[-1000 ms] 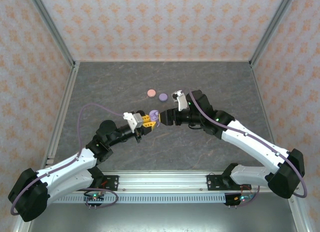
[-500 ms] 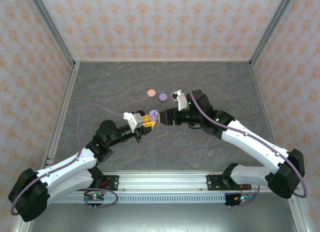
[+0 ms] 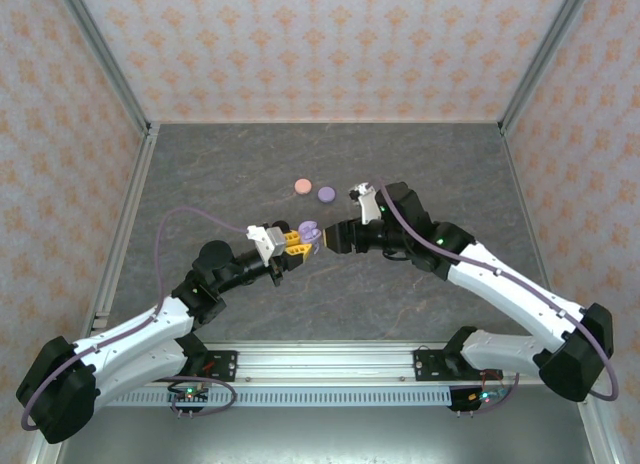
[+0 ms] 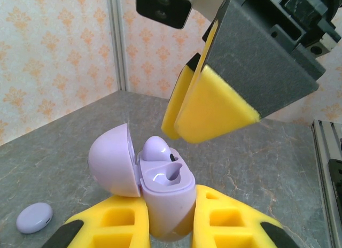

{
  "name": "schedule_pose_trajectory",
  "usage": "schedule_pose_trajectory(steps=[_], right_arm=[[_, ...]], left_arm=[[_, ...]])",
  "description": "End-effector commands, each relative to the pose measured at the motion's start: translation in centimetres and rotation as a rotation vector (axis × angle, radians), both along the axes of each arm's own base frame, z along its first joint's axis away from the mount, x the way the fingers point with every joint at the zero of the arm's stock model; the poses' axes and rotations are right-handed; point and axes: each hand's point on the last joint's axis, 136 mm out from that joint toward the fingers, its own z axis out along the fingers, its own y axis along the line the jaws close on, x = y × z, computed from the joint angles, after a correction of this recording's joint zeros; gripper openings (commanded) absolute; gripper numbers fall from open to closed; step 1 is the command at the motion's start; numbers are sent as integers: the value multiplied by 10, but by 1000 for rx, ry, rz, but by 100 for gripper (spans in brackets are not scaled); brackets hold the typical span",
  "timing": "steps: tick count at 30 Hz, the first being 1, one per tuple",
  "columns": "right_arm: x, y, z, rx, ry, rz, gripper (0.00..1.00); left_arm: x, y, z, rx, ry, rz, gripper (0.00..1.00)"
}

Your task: Insert wireless bluetooth earbuds into charging case

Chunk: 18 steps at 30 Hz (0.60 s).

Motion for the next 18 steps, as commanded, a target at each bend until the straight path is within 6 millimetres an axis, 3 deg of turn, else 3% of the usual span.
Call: schedule_pose_trajectory(steps=[1,4,7,12,18], right_arm=[[3,-1,25,42,-67,-2,65],[9,-4,24,39,-72,-31,66],[26,-19,12,-8,-44,-140,67],[52,-34,-34,-106,92,-276,65],[70,-15,-98,-235,265,-277,58]], left_arm=[[-7,-2,8,-12,-41,-26,0],[-8,-2,8,-13,-41,-25,0],[-9,1,9,-11,-44,-15,0],[-16,11,14,-17,-63,6,0],[-23,20,22,-21,-91,23,0]])
